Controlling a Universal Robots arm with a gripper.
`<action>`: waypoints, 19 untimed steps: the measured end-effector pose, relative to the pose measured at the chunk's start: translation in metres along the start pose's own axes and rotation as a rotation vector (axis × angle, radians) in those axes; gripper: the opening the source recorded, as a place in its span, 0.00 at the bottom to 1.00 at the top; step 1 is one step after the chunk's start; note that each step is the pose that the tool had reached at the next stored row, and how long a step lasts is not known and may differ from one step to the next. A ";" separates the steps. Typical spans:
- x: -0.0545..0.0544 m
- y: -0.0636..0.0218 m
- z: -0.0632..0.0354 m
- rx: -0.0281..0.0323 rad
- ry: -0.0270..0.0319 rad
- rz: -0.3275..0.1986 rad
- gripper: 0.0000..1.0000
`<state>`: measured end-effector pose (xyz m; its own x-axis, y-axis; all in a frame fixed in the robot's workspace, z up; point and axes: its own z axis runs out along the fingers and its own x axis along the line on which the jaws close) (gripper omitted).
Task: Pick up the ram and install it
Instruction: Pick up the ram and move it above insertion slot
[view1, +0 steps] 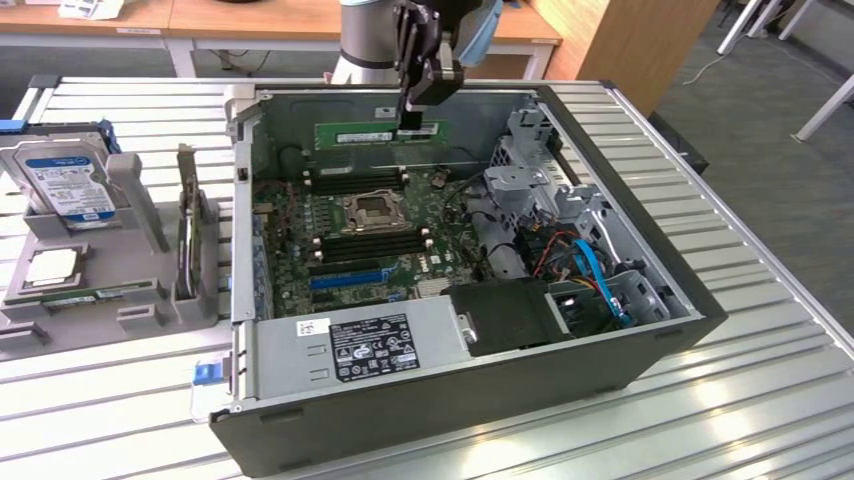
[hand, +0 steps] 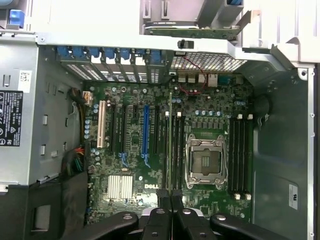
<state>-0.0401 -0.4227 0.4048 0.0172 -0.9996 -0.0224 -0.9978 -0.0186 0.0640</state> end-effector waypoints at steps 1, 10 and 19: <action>-0.001 0.0000 0.0001 0.0000 0.0000 0.000 0.12; -0.011 -0.0003 0.0003 0.0000 0.0001 0.000 0.12; -0.011 -0.0006 0.0068 0.0001 0.0000 0.000 0.12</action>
<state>-0.0400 -0.4119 0.3982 0.0173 -0.9996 -0.0224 -0.9978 -0.0187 0.0639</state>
